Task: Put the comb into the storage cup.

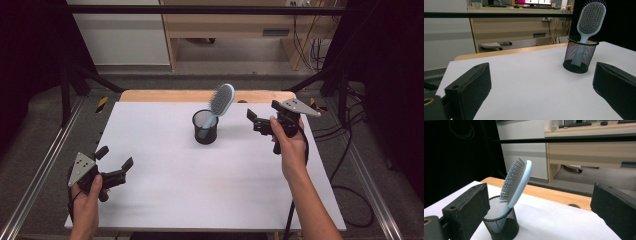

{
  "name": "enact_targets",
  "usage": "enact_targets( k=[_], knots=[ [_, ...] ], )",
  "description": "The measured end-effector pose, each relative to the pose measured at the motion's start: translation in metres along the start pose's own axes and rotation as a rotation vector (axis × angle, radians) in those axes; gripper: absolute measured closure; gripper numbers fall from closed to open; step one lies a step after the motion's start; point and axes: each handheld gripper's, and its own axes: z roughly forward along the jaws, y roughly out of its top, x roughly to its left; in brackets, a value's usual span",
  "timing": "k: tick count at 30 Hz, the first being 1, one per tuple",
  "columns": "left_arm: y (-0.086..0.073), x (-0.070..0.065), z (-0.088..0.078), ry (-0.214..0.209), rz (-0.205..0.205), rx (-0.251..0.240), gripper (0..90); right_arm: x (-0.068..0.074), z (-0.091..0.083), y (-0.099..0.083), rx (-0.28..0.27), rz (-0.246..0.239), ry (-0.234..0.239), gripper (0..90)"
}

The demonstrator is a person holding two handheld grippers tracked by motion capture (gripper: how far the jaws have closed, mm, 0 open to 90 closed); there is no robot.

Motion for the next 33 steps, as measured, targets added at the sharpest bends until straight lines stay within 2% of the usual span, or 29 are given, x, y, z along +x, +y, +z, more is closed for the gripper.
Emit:
enact_targets(
  k=[4,9,12,21,28,33],
  knots=[
    [-0.001,0.002,0.000,-0.005,-0.002,0.006,1.7,-0.004,-0.013,-0.002,-0.022,-0.022,-0.011,2.3],
    [-0.002,0.005,-0.002,0.011,-0.020,0.010,1.8,-0.009,-0.025,-0.009,-0.010,-0.057,-0.030,2.4],
    [-0.006,0.004,-0.003,0.018,-0.015,0.034,2.0,-0.012,-0.032,-0.015,-0.015,-0.070,-0.035,2.8],
    [-0.008,0.004,-0.003,0.009,-0.029,0.044,1.9,-0.018,-0.052,-0.028,-0.031,-0.085,-0.048,3.3],
    [-0.008,0.007,-0.005,0.013,-0.040,0.031,1.9,-0.023,-0.067,-0.040,-0.036,-0.099,-0.056,3.3],
    [-0.007,0.008,-0.006,0.011,-0.039,0.027,1.9,-0.029,-0.079,-0.045,-0.048,-0.091,-0.068,3.5]
  ],
)
